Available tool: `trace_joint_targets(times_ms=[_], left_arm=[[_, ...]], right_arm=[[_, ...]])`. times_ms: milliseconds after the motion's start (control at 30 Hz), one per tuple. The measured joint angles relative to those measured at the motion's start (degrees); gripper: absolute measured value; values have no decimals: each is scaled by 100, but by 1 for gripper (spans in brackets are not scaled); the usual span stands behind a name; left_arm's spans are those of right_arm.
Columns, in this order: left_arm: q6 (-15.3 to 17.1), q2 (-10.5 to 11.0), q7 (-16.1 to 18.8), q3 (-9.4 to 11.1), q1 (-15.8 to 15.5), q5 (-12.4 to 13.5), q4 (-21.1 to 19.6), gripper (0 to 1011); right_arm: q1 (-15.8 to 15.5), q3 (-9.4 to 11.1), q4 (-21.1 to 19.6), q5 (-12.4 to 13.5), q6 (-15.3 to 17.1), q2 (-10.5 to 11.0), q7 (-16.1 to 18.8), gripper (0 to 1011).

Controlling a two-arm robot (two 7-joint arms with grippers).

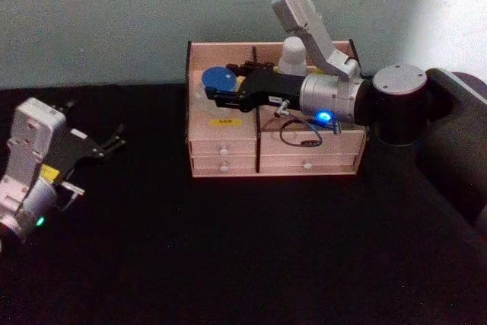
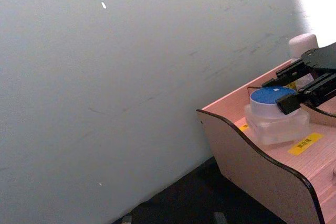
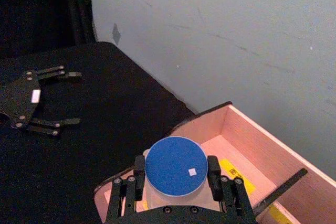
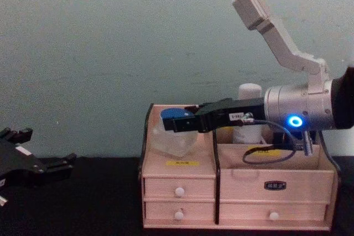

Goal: Pick up the facial cleanser and watermelon frost from the table and place them into the tiered storage box.

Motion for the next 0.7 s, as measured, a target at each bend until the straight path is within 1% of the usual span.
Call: trace_joint_targets(times_ms=[300, 467, 700], left_arm=[[0, 0, 0, 0, 0, 1, 0, 1001], [0, 0, 0, 0, 0, 0, 0, 1001], [0, 0, 0, 0, 0, 0, 0, 1001]], right_arm=[[35, 82, 192, -111, 63, -91, -7, 706], [34, 130, 213, -140, 67, -103, -7, 706], [30, 122, 208, -139, 67, -99, -5, 706]])
